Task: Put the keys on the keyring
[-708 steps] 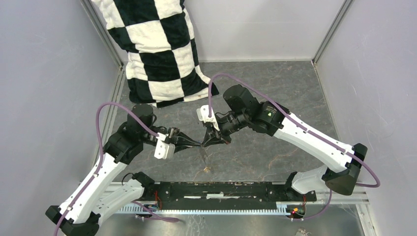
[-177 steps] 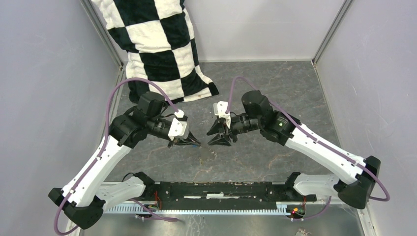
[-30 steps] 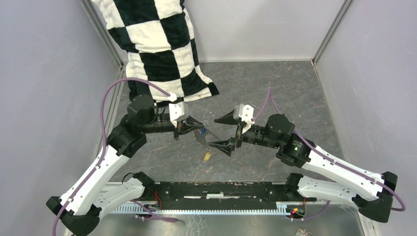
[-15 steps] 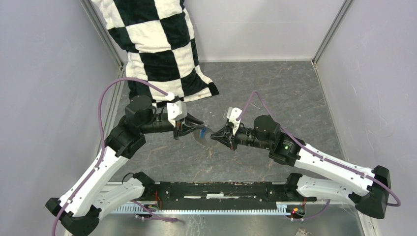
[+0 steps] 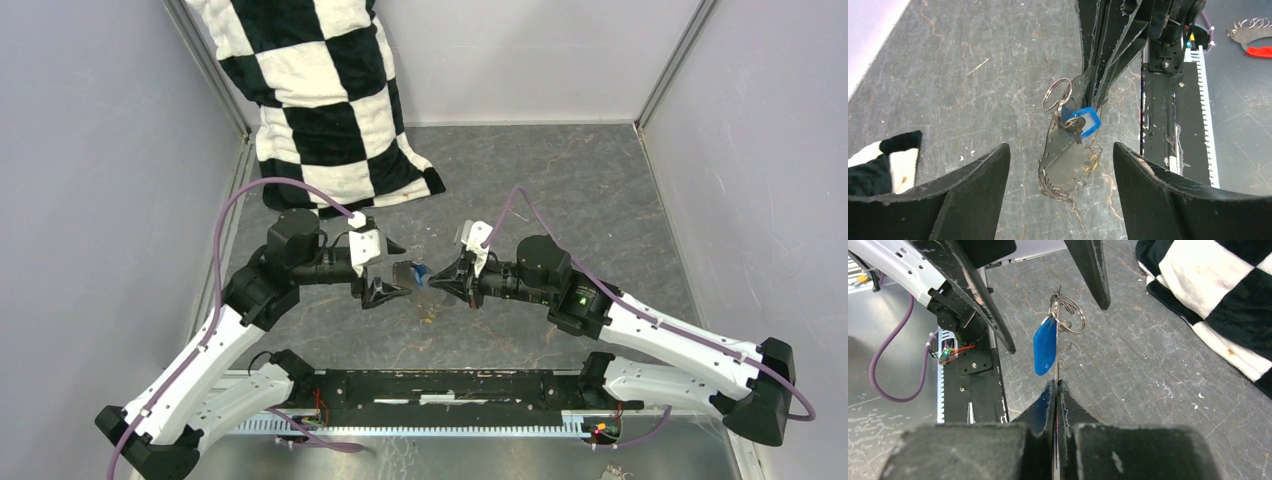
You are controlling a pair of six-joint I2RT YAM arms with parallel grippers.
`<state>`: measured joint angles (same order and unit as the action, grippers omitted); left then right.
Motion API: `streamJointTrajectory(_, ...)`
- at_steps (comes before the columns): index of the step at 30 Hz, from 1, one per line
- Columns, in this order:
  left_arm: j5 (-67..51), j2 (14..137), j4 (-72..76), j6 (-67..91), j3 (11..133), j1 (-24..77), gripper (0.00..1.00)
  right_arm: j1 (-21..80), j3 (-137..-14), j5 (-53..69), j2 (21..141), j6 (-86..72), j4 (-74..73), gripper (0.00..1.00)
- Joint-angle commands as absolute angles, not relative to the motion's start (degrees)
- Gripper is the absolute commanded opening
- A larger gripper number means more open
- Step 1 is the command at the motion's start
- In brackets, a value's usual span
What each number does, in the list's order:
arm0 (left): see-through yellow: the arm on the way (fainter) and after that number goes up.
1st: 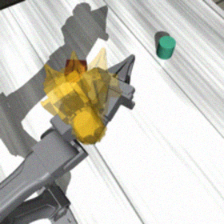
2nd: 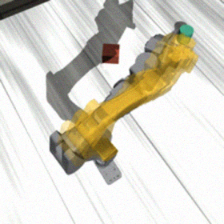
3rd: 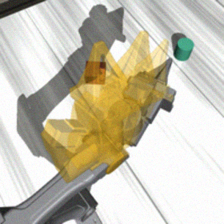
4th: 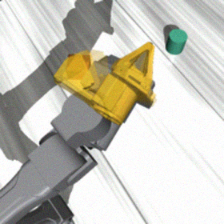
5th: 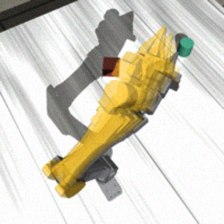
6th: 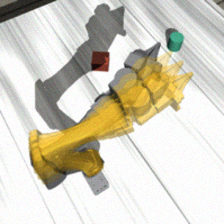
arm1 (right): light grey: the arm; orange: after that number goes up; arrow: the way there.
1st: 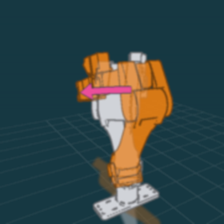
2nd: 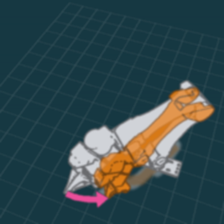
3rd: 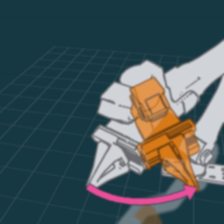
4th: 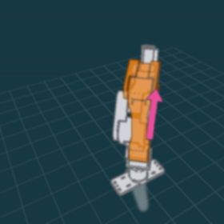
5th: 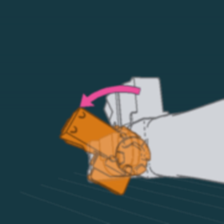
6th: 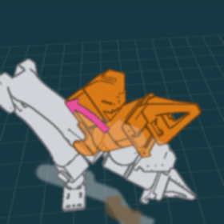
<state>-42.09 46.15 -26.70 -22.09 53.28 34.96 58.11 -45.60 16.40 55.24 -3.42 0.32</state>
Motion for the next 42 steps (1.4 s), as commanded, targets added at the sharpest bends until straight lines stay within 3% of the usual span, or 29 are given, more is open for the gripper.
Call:
streamJointTrajectory(1, -41.60, 46.42, -24.67, -26.30, 52.84, 35.07, 0.76, 57.94, -48.27, 18.91, 56.05, -3.34, 3.07, 0.01)
streamJointTrajectory(5, -41.34, 47.70, -24.65, -28.02, 53.54, 35.07, 0.54, 57.98, -48.51, 20.15, 56.47, -3.34, 3.43, 0.01)
streamJointTrajectory(11, -45.48, 48.47, -23.26, -25.69, 54.35, 35.07, 0.38, 58.04, -48.60, 22.87, 57.00, -3.65, 3.69, 0.01)
streamJointTrajectory(27, -49.86, 47.49, -16.17, -19.77, 57.57, 34.98, 0.40, 57.99, -48.82, 22.23, 57.36, -2.86, 0.26, 0.01)
streamJointTrajectory(31, -49.51, 47.21, -19.50, -22.44, 58.05, 34.99, 0.47, 57.93, -49.76, 19.91, 57.25, -1.99, -1.84, 0.00)
streamJointTrajectory(34, -46.86, 46.98, -21.23, -22.51, 58.05, 34.98, 0.74, 57.56, -50.82, 17.76, 57.52, -1.73, -3.76, 0.01)
streamJointTrajectory(37, -40.58, 47.92, -23.40, -22.06, 59.17, 34.98, 0.81, 56.21, -51.24, 16.57, 58.24, -2.58, -5.29, 0.00)
streamJointTrajectory(40, -30.85, 51.86, -28.02, -21.08, 62.63, 34.91, 0.99, 53.90, -50.30, 17.27, 58.66, -4.89, -5.37, 0.00)
streamJointTrajectory(42, -24.02, 54.52, -30.98, -19.77, 64.90, 34.45, 1.00, 50.58, -48.85, 19.71, 58.84, -7.42, -4.41, 0.00)
